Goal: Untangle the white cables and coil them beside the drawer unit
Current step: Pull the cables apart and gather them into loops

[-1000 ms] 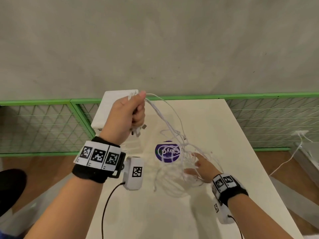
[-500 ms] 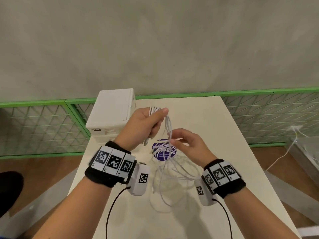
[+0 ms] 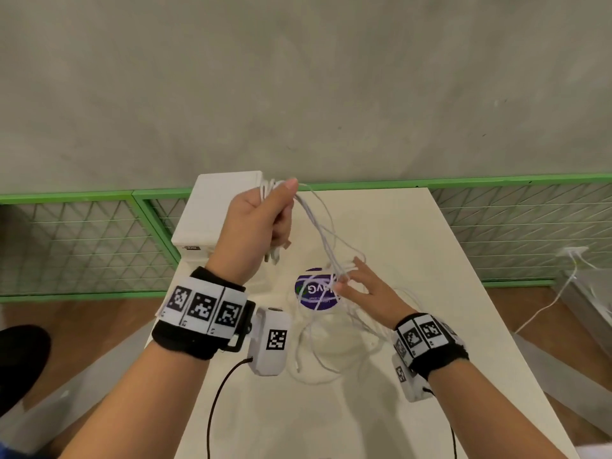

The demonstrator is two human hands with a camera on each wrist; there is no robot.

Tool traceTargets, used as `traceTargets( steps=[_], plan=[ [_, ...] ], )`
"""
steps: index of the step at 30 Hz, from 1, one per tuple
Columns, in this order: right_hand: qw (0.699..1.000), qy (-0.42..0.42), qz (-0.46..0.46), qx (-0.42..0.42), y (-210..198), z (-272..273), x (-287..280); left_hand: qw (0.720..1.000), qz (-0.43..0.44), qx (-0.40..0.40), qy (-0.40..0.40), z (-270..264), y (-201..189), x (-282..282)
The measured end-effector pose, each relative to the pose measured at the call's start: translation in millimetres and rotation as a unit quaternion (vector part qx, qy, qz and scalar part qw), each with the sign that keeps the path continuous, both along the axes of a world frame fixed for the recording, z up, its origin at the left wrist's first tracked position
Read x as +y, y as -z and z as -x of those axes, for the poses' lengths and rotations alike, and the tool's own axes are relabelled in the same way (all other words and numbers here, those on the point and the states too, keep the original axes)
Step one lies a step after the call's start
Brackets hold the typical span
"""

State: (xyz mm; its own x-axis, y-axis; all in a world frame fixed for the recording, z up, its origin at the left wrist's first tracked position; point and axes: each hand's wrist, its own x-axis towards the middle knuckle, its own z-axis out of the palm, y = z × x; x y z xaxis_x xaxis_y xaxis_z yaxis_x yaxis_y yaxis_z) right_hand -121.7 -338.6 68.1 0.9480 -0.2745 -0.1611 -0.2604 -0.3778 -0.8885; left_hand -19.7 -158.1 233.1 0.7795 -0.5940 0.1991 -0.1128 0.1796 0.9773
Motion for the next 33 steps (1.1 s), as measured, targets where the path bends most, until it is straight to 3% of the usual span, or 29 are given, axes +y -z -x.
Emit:
traceTargets(
  steps=[3, 6, 8, 11, 13, 15, 18, 21, 23, 25, 28, 30, 33],
  plan=[
    [0.998, 0.064, -0.017, -0.012, -15, 3, -10, 1.0, 0.018, -0.019, -0.011, -4, -7, 4],
    [0.992, 0.111, 0.065, -0.014, -27, 1, -15, 0.999, 0.019, -0.037, -0.015, -4, -9, 1],
    [0.99, 0.13, 0.061, -0.012, -31, 1, -16, 0.998, 0.004, -0.053, -0.015, -5, -8, -1],
    [0.987, 0.159, 0.027, -0.014, -44, 6, -11, 0.994, -0.064, -0.09, -0.015, -5, 1, -6],
    [0.977, 0.179, 0.106, -0.05, -56, 8, -6, 0.985, -0.127, -0.118, -0.003, -1, 9, -10],
    [0.952, 0.218, 0.159, -0.144, -69, 8, 1, 0.975, -0.173, -0.135, 0.017, 5, 16, -15],
    [0.932, 0.173, 0.095, -0.304, -84, 6, 15, 0.973, -0.184, -0.131, 0.047, 10, 19, -20],
    [0.967, 0.057, 0.06, -0.241, -90, -2, 28, 0.97, -0.189, -0.128, 0.079, 14, 13, -24],
    [0.977, 0.031, 0.037, -0.208, -90, -8, 32, 0.966, -0.201, -0.131, 0.096, 14, 8, -23],
    [0.971, 0.056, -0.031, -0.231, -89, -11, 31, 0.959, -0.227, -0.119, 0.116, 10, 9, -20],
    [0.946, 0.125, -0.116, -0.277, -91, -10, 26, 0.946, -0.287, -0.04, 0.146, 0, 24, -13],
    [0.938, 0.134, -0.125, -0.295, -92, -14, 22, 0.93, -0.309, 0.006, 0.198, 1, 36, -9],
    [0.951, 0.115, -0.079, -0.274, -87, -23, 17, 0.914, -0.294, 0.036, 0.278, 13, 41, -6]
  ],
)
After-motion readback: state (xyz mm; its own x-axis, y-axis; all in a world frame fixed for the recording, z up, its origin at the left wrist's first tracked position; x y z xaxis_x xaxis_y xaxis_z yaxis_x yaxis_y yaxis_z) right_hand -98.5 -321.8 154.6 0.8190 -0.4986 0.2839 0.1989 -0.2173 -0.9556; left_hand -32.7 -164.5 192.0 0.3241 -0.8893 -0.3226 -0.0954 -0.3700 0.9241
